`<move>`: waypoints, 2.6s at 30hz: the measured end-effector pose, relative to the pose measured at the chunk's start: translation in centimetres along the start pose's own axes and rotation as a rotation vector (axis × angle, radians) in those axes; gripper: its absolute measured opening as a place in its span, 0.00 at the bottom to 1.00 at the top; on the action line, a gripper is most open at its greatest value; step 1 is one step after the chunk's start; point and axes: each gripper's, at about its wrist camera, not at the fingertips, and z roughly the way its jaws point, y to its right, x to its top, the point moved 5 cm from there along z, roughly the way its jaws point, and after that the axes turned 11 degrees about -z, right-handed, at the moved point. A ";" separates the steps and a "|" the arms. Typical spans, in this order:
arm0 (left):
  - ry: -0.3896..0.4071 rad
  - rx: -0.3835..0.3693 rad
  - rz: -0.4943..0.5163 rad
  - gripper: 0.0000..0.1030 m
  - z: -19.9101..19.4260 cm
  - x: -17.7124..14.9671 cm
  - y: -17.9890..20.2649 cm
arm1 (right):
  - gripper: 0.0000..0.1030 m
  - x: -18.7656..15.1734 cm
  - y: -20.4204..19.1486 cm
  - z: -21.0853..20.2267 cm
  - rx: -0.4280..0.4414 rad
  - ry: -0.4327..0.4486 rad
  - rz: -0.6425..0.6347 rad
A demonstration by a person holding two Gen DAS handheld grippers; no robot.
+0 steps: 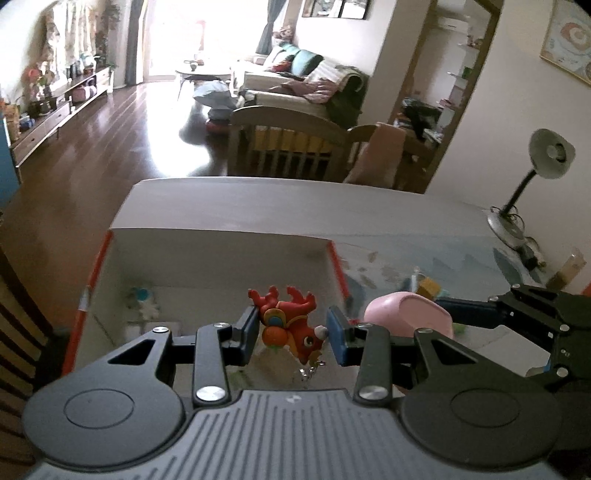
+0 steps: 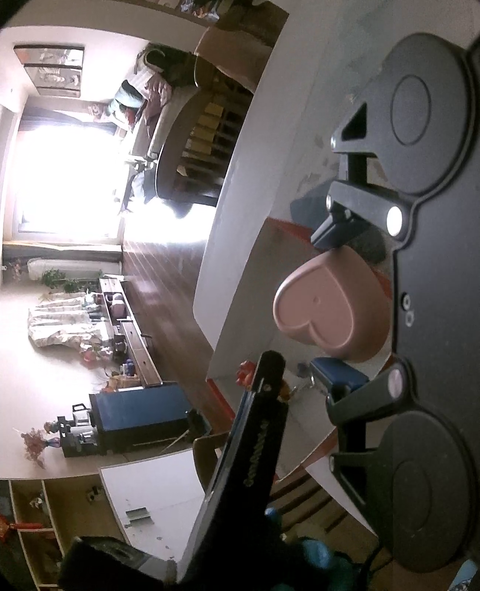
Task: Organize rigid objects
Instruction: 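Lift and carry the keychain and heart dish over the cardboard box, then open both tools to drop the keychain and heart dish into the box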
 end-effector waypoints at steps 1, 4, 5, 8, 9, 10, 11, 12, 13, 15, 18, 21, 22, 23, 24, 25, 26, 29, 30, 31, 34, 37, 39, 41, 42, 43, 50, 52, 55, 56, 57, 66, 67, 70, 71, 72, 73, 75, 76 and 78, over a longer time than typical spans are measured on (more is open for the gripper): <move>-0.001 0.006 -0.003 0.38 0.1 0.2 -0.6 | 0.63 0.2 -0.2 0.5 0.001 -0.004 -0.004; -0.008 0.032 -0.014 0.38 0.6 0.5 -2.3 | 0.63 0.6 -0.5 2.1 0.008 -0.023 -0.006; -0.013 0.041 -0.018 0.38 0.8 0.6 -2.9 | 0.63 0.7 -0.7 2.7 0.012 -0.031 -0.004; -0.026 0.073 -0.026 0.38 1.5 0.7 -4.6 | 0.63 0.8 -1.3 4.2 0.017 -0.047 -0.013; -0.031 0.084 -0.027 0.38 1.7 0.7 -5.2 | 0.63 0.9 -1.4 4.7 0.019 -0.054 -0.013; -0.035 0.095 -0.026 0.38 2.0 0.8 -5.7 | 0.63 0.9 -1.6 5.1 0.020 -0.060 -0.013; -0.040 0.108 -0.024 0.38 2.2 0.7 -6.2 | 0.63 0.9 -1.7 5.7 0.020 -0.066 -0.014; -0.047 0.121 -0.021 0.38 2.6 0.7 -6.7 | 0.63 0.9 -1.8 6.1 0.020 -0.072 -0.015; -0.054 0.130 -0.017 0.38 2.9 0.7 -7.1 | 0.63 0.8 -1.9 6.6 0.019 -0.079 -0.016; -0.071 0.148 -0.007 0.38 3.7 0.5 -8.0 | 0.63 0.6 -2.0 7.7 0.020 -0.097 -0.019; -0.094 0.181 0.007 0.38 4.9 0.1 -9.2 | 0.63 0.3 -2.4 9.2 0.011 -0.127 -0.034; -0.118 0.213 0.029 0.38 6.1 -0.2 -10.0 | 0.63 -0.1 -2.7 10.5 0.009 -0.153 -0.039; -0.126 0.226 0.037 0.38 6.6 -0.3 -10.2 | 0.63 -0.3 -2.7 10.9 0.007 -0.162 -0.043; -0.136 0.234 0.043 0.38 7.0 -0.5 -10.4 | 0.63 -0.4 -2.8 11.3 0.007 -0.173 -0.046; -0.146 0.240 0.049 0.38 7.5 -0.6 -10.6 | 0.63 -0.5 -2.8 11.7 0.006 -0.184 -0.049; -0.153 0.247 0.055 0.38 7.8 -0.8 -10.7 | 0.63 -0.6 -2.9 12.1 0.007 -0.194 -0.052; -0.160 0.253 0.060 0.38 8.2 -0.8 -10.8 | 0.63 -0.8 -3.0 12.4 0.008 -0.201 -0.056; -0.188 0.260 0.077 0.38 9.1 -1.1 -11.0 | 0.63 -1.1 -3.4 13.2 0.017 -0.222 -0.069; -0.201 0.264 0.085 0.38 9.5 -1.3 -11.0 | 0.63 -1.2 -3.5 13.4 0.018 -0.229 -0.077; -0.212 0.268 0.090 0.38 9.8 -1.5 -11.1 | 0.63 -1.3 -3.5 13.6 0.019 -0.236 -0.081; -0.242 0.274 0.099 0.38 10.6 -1.6 -11.2 | 0.63 -1.6 -3.7 14.2 0.026 -0.260 -0.085; -0.262 0.274 0.100 0.38 11.1 -1.9 -11.4 | 0.63 -1.6 -3.7 14.5 0.027 -0.268 -0.092; -0.280 0.274 0.098 0.38 11.5 -2.1 -11.5 | 0.63 -1.6 -3.8 14.5 0.030 -0.271 -0.096; -0.294 0.272 0.100 0.38 11.7 -2.4 -11.6 | 0.64 -1.5 -3.8 14.5 0.033 -0.273 -0.100; -0.304 0.269 0.099 0.38 11.8 -2.5 -11.6 | 0.64 -1.4 -3.7 14.5 0.035 -0.274 -0.104; -0.312 0.269 0.103 0.38 11.9 -2.7 -11.5 | 0.64 -1.4 -3.8 14.5 0.033 -0.276 -0.109; -0.318 0.273 0.090 0.38 11.6 -3.2 -11.6 | 0.64 -1.5 -3.6 14.1 0.043 -0.265 -0.092; -0.310 0.268 0.082 0.38 11.3 -3.2 -11.6 | 0.64 -1.5 -3.5 13.9 0.043 -0.263 -0.086; -0.295 0.266 0.070 0.38 10.5 -3.1 -11.4 | 0.65 -1.6 -3.4 13.4 0.044 -0.252 -0.072; -0.289 0.267 0.067 0.38 10.3 -3.1 -11.4 | 0.65 -1.5 -3.3 13.2 0.044 -0.248 -0.068; -0.283 0.268 0.064 0.38 9.9 -3.1 -11.3 | 0.65 -1.4 -3.3 12.9 0.045 -0.242 -0.066; -0.207 0.261 0.039 0.38 6.3 -2.6 -10.0 | 0.67 -0.6 -2.8 10.0 0.036 -0.167 -0.015; -0.197 0.259 0.040 0.38 6.0 -2.6 -9.9 | 0.67 -0.6 -2.8 9.6 0.037 -0.160 -0.008; -0.162 0.266 0.050 0.38 4.6 -2.3 -9.1 | 0.67 -0.3 -2.8 8.5 0.039 -0.139 -0.003; -0.151 0.263 0.053 0.38 4.3 -2.2 -8.8 | 0.67 -0.2 -2.9 8.1 0.039 -0.131 -0.001; -0.141 0.257 0.053 0.38 3.9 -2.1 -8.5 | 0.67 -0.1 -2.9 7.7 0.041 -0.121 0.002; -0.133 0.253 0.053 0.38 3.6 -2.1 -8.3 | 0.67 0.0 -2.9 7.4 0.043 -0.112 0.007; -0.116 0.244 0.055 0.38 2.8 -2.0 -7.7 | 0.68 0.2 -2.9 6.6 0.044 -0.093 0.017; -0.108 0.239 0.056 0.38 2.4 -2.0 -7.5 | 0.69 0.3 -2.9 6.3 0.046 -0.085 0.022; -0.094 0.230 0.055 0.38 1.7 -2.0 -6.9 | 0.69 0.4 -2.9 5.5 0.049 -0.068 0.030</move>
